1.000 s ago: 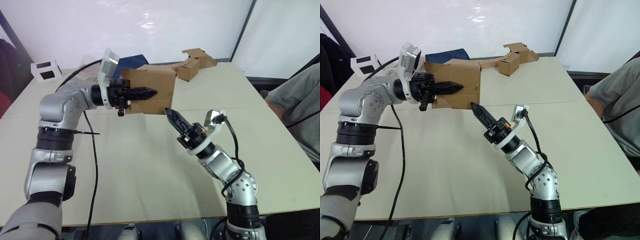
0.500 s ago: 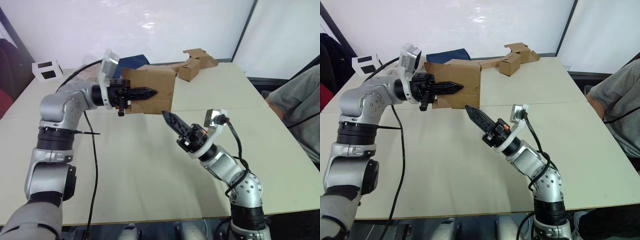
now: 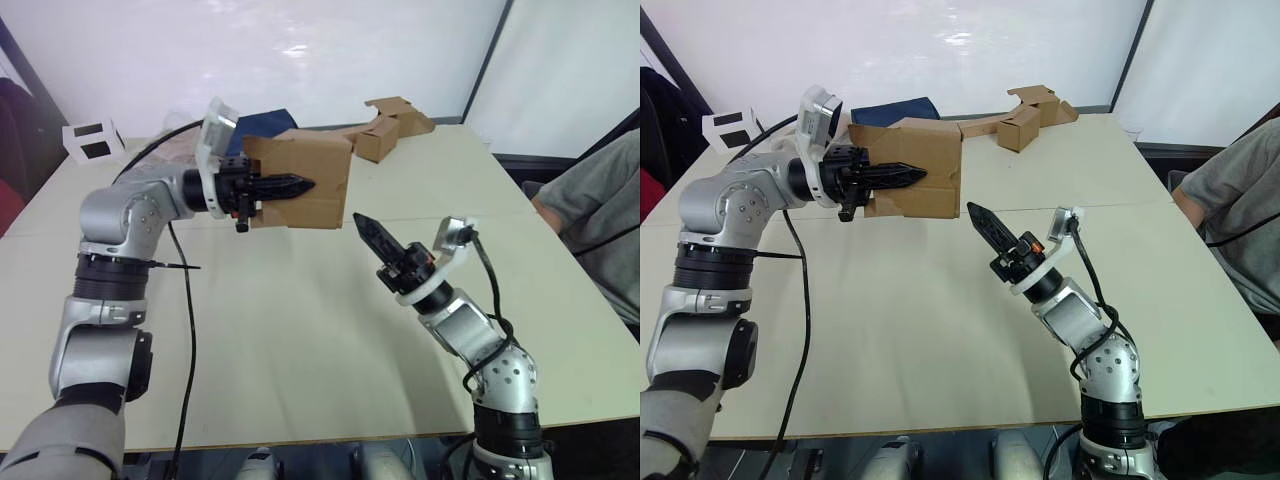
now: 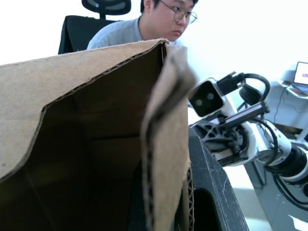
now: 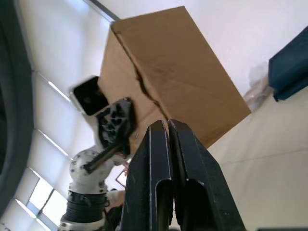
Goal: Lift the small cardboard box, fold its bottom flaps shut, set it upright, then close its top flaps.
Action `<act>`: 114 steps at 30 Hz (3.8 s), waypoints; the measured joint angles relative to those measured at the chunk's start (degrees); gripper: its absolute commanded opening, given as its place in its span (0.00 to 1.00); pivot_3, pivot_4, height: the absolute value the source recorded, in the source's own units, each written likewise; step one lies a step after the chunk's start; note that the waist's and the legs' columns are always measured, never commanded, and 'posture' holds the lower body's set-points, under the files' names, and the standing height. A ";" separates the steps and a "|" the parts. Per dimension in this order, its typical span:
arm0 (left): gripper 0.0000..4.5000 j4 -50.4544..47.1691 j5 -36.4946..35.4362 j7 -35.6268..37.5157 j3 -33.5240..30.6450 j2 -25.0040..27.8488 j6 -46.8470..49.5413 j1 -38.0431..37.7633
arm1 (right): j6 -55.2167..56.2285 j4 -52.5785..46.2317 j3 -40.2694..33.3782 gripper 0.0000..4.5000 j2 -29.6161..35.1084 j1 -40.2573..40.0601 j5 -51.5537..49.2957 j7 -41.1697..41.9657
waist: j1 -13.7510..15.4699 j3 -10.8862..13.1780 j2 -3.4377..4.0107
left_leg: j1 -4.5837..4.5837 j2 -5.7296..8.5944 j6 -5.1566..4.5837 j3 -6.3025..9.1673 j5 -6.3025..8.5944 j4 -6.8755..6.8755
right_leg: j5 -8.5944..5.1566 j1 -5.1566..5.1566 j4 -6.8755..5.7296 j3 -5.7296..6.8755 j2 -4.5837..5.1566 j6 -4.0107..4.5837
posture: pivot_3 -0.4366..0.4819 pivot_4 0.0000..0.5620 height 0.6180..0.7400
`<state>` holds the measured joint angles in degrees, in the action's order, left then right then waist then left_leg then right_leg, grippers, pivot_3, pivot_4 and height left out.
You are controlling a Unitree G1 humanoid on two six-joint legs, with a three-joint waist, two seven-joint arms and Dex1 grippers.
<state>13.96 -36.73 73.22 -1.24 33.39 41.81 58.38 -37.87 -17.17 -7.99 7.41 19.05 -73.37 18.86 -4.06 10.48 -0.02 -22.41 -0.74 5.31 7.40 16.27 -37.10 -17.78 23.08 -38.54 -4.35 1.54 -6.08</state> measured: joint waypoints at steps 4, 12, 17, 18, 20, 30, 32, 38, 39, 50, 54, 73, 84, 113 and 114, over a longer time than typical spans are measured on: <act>0.00 0.00 0.00 -0.01 0.00 0.04 0.00 0.00 | 0.78 1.62 1.07 0.02 -1.67 0.65 1.92 0.02 | 0.03 0.00 0.00 | 0.00 0.00 0.00 0.00 0.00 0.00 | 0.00 0.00 0.00 0.00 0.01 0.00 | 0.48 0.27 1.00; 0.00 0.00 0.01 -0.13 0.00 0.20 0.14 -0.01 | 0.66 2.13 1.85 0.02 -2.02 1.15 4.07 1.08 | -0.01 0.00 0.00 | 0.00 0.00 0.00 0.00 0.00 0.00 | 0.00 0.00 0.00 0.00 0.01 0.00 | 0.48 0.27 1.00; 0.00 -0.09 0.00 -0.26 -0.01 0.21 0.30 -0.05 | 0.05 2.13 1.90 0.02 -2.21 1.13 4.00 1.38 | 0.01 0.00 0.00 | 0.00 0.00 0.00 0.00 0.00 0.00 | 0.00 0.00 0.00 0.00 0.01 0.00 | 0.48 0.27 1.00; 0.00 -0.11 0.00 -0.29 -0.01 0.21 0.36 -0.06 | -0.08 2.13 1.90 0.02 -2.27 1.11 3.98 1.38 | 0.01 0.00 0.00 | 0.00 0.00 0.00 0.00 0.00 0.00 | 0.00 0.00 0.00 0.00 0.01 0.00 | 0.48 0.27 1.00; 0.00 -0.11 -0.01 -0.33 -0.01 0.21 0.39 -0.07 | -0.34 2.13 1.88 0.02 -2.35 1.10 3.90 1.42 | -0.01 0.00 0.00 | 0.00 0.00 0.00 0.00 0.00 0.00 | 0.00 0.00 0.00 0.00 0.01 0.00 | 0.48 0.27 1.00; 0.00 -0.10 -0.04 -0.28 -0.31 -0.03 0.34 -0.06 | -1.88 1.58 3.14 0.02 -3.30 1.88 3.41 2.06 | -0.04 0.00 0.00 | 0.00 0.00 0.00 0.00 0.00 0.00 | 0.00 0.01 -0.01 0.00 0.00 0.00 | 0.48 0.27 1.00; 0.00 -0.09 -0.04 -0.08 -0.31 0.01 0.31 -0.04 | -2.87 0.92 3.51 0.02 -2.92 1.87 2.97 2.43 | -0.01 0.00 0.00 | 0.00 0.00 0.00 0.00 0.00 0.00 | 0.00 0.01 0.00 0.00 0.01 0.00 | 0.48 0.27 1.00; 0.00 -0.05 -0.02 1.03 -0.26 0.54 0.30 -0.04 | -4.02 -1.81 1.05 0.02 1.72 -0.13 0.76 2.49 | 0.06 0.00 0.00 | 0.00 0.01 0.00 0.00 0.00 -0.01 | 0.00 0.00 0.00 0.00 0.02 0.00 | 0.48 0.27 1.00; 0.00 -0.06 -0.01 1.66 -0.01 0.89 0.30 -0.04 | -4.33 -2.35 0.39 0.02 2.89 -0.89 0.16 2.49 | 0.05 0.00 0.00 | 0.00 0.01 0.00 0.00 0.00 0.00 | 0.00 0.00 0.00 0.00 0.02 0.00 | 0.48 0.27 1.00; 0.00 2.87 15.33 15.12 18.42 8.45 -6.65 6.99 | -9.41 -10.39 2.55 0.02 31.03 -5.58 13.65 10.32 | 0.16 0.01 0.00 | -0.01 0.03 -0.03 -0.01 0.02 0.01 | -0.01 -0.04 0.10 0.00 -0.05 0.00 | 0.48 0.27 1.00; 0.00 6.11 22.83 18.60 31.54 10.77 -16.77 13.99 | -9.12 -12.03 6.05 0.02 36.09 -5.81 19.98 14.60 | 0.16 0.02 -0.02 | -0.02 0.03 -0.05 -0.02 0.03 0.00 | -0.01 -0.05 0.14 -0.03 -0.03 0.00 | 0.48 0.27 1.00; 0.49 5.42 22.55 19.07 62.77 6.44 -17.21 24.94 | -7.85 -17.50 14.55 0.00 36.05 -10.15 38.42 13.38 | 0.21 0.08 -0.13 | -0.06 0.03 -0.09 0.00 0.05 -0.06 | -0.02 -0.06 0.11 -0.03 -0.03 -0.01 | 0.48 0.27 1.00; 0.49 12.91 7.07 17.05 41.23 11.73 -4.38 26.19 | -4.80 -12.56 13.93 0.00 32.11 -8.00 41.24 14.78 | 0.10 0.10 -0.10 | 0.02 0.03 -0.13 0.00 0.07 -0.08 | -0.03 -0.13 0.09 -0.02 -0.03 -0.02 | 0.48 0.27 1.00; 0.00 -18.96 9.81 -37.32 0.27 -7.09 -6.98 -42.15 | 7.32 7.84 15.24 0.00 20.59 -3.97 54.62 16.24 | 2.83 -0.03 -0.17 | 0.06 0.03 -0.08 -0.10 0.04 -0.22 | -0.01 -0.08 -0.11 -0.07 0.09 0.00 | 0.48 0.27 1.00; 0.00 -18.97 10.09 -36.79 1.01 -7.25 -7.24 -42.19 | 7.25 7.59 15.92 0.00 20.39 -3.83 54.63 16.83 | 2.83 -0.03 -0.17 | 0.06 0.03 -0.08 -0.10 0.04 -0.23 | -0.01 -0.09 -0.11 -0.07 0.09 0.00 | 0.48 0.27 1.00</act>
<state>-5.01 -26.64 36.44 -0.23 26.15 34.57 16.19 -30.61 -9.58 7.93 27.80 15.23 -18.74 35.68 -1.23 10.45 -0.18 -22.35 -0.70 5.23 7.30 16.31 -37.33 -17.79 22.99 -38.65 -4.42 1.63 -6.08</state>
